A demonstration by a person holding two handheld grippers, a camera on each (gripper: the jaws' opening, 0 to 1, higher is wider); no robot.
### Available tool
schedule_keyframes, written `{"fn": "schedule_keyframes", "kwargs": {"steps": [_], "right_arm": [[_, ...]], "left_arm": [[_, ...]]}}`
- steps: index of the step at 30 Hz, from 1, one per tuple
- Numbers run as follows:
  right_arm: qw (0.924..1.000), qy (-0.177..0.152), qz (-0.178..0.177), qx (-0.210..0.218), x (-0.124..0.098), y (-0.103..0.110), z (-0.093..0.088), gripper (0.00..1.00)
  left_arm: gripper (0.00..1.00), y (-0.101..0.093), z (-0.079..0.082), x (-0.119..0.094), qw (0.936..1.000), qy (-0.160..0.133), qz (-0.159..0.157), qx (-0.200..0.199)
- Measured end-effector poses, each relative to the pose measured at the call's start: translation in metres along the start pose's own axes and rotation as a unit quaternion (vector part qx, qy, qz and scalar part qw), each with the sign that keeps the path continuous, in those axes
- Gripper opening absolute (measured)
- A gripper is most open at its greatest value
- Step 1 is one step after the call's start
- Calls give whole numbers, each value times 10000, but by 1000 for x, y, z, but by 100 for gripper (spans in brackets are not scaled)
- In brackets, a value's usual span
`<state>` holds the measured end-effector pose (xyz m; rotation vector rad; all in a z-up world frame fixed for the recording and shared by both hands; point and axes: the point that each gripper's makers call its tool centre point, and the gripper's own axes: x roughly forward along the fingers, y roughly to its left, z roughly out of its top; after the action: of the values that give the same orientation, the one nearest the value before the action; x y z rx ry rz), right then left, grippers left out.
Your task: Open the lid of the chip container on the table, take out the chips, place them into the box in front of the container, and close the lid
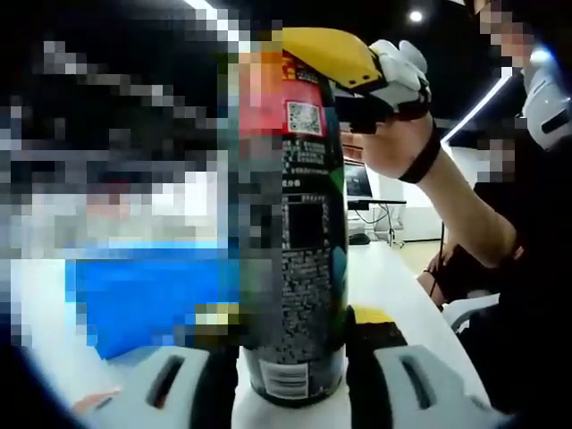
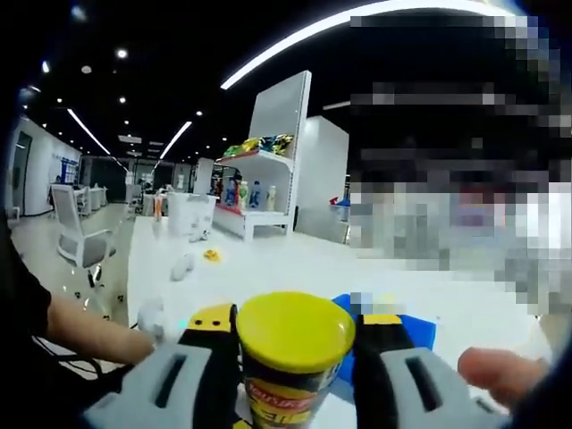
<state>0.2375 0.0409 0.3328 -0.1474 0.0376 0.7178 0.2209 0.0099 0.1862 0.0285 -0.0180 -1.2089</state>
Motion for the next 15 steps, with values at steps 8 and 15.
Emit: {"fn": "schedule_keyframes", "kwargs": {"steps": [8, 15], "right_arm": [[9998, -3, 40, 190, 0, -1, 0, 44], [9933, -179, 273, 1107, 0, -3, 6, 43]], "left_arm": [[47, 0, 0, 0, 10000, -4, 4, 5], [47, 0, 0, -1, 10000, -9, 3, 20]]}}
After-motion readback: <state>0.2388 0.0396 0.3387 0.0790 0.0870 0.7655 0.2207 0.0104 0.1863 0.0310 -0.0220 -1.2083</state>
